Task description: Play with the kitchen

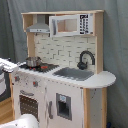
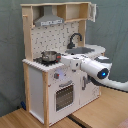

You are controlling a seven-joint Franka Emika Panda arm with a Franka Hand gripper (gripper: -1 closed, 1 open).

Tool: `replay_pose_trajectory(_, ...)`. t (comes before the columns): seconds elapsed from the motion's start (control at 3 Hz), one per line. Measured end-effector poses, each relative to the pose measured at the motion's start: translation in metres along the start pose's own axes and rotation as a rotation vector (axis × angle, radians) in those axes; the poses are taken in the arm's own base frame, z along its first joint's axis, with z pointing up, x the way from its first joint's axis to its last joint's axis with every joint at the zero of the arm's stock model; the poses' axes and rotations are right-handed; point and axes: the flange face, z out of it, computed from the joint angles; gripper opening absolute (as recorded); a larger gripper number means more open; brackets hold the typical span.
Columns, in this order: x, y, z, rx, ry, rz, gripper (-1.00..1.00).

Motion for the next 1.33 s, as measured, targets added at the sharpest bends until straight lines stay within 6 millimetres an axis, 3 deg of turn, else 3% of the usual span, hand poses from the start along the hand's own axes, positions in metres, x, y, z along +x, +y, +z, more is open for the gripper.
replay_pose_trajectory(0.33,0.022,-0.024,-0.003,-0.012,0.072,-0.047,1.0)
replay_pose_trajectory(0.67,0.026,-0.052,-0.011,-0.005,0.117,-0.07,1.0)
replay_pose_trajectory(1.0,0.027,-0.064,-0.036,-0.004,0.146,-0.081,1.0)
replay_pose_trajectory(1.33,0.055,-0.102,-0.047,0.034,0.186,-0.111,1.0)
